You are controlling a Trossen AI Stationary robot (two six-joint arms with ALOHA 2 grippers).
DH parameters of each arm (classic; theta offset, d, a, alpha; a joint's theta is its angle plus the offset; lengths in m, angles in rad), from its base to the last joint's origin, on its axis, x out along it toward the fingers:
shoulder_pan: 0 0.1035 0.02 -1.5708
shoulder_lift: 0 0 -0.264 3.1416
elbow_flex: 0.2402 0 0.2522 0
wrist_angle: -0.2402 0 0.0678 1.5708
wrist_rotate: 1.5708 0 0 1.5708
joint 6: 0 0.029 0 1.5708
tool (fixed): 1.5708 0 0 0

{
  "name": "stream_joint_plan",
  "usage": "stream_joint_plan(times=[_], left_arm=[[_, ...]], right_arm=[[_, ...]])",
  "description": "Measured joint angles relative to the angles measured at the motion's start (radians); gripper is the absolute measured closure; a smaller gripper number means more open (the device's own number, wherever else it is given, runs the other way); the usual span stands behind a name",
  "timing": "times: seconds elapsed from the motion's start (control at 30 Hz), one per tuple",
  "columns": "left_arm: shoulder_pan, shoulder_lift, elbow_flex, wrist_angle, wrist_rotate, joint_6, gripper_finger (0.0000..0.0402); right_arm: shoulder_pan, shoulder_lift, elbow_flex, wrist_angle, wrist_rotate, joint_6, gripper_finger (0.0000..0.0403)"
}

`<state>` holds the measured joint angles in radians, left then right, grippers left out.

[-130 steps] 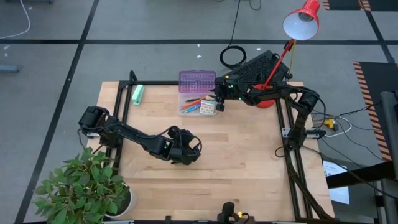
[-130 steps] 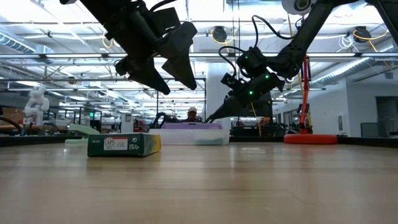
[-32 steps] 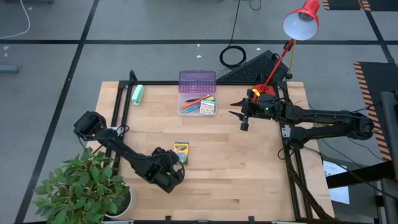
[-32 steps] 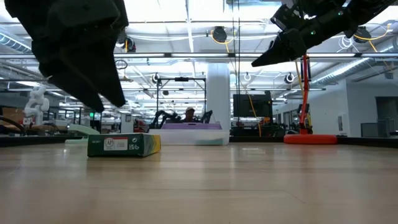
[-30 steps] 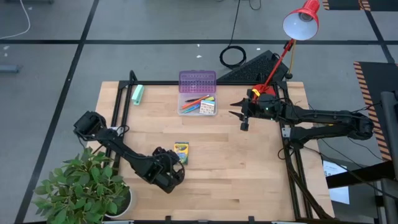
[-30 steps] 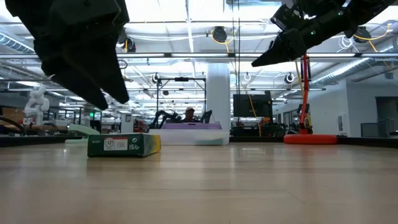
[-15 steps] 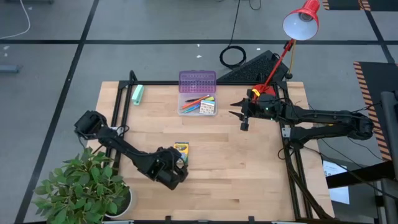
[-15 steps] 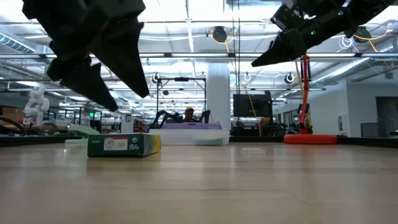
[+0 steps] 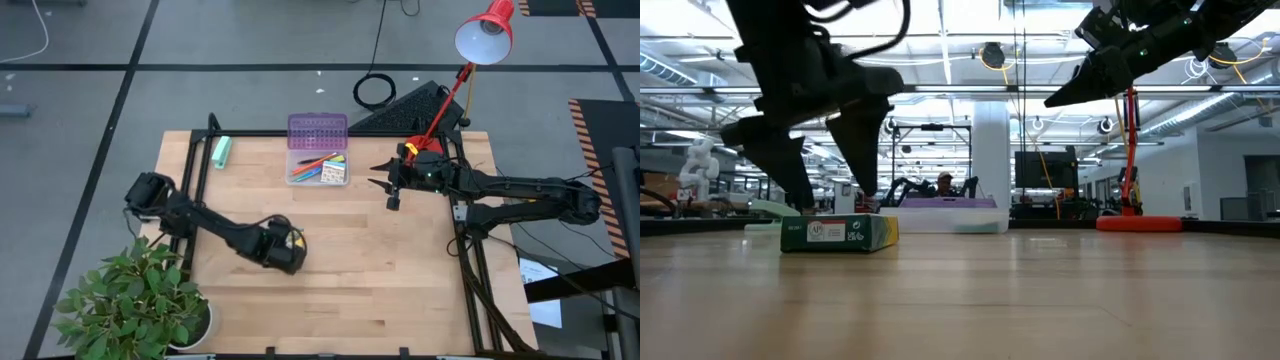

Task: Pack school essentials
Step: Put the yellow crayon box into the purple supply box

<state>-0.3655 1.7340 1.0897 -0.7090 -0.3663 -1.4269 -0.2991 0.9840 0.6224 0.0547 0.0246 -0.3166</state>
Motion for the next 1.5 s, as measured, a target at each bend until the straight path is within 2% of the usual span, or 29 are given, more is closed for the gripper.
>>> stream_joint_plan(times=[0.3,0.5,0.73,0.97,1.23,1.33,1.5], left_arm=[[0.075,-0.005,0.0,0.03,0.104,-0.007,0.0002],[0.093,-0.005,0.0,-0.001,0.111,-0.101,0.0002],[0.092,0.016,0.0,0.066,0.103,-0.128,0.0002],[0.09,0.034,0.0,0.056,0.077,-0.147,0.0002],[0.097,0.031,0.0,0.056,0.104,-0.159,0.0002],[0.118,0.031,0.0,0.055,0.155,-0.158,0.0002],[0.173,0.03,0.0,0.052,0.32,-0.127,0.0002]], right_arm=[[0.0,0.0,0.0,0.0,0.0,-0.017,0.0261],[0.0,0.0,0.0,0.0,0.0,-0.019,0.0261],[0.0,0.0,0.0,0.0,0.0,-0.036,0.0261],[0.0,0.0,0.001,0.001,0.0,-0.037,0.0261],[0.0,0.0,0.001,0.001,0.0,-0.037,0.0261],[0.0,0.0,0.001,0.001,0.0,-0.037,0.0261],[0.0,0.0,0.001,0.001,0.0,-0.037,0.0261]])
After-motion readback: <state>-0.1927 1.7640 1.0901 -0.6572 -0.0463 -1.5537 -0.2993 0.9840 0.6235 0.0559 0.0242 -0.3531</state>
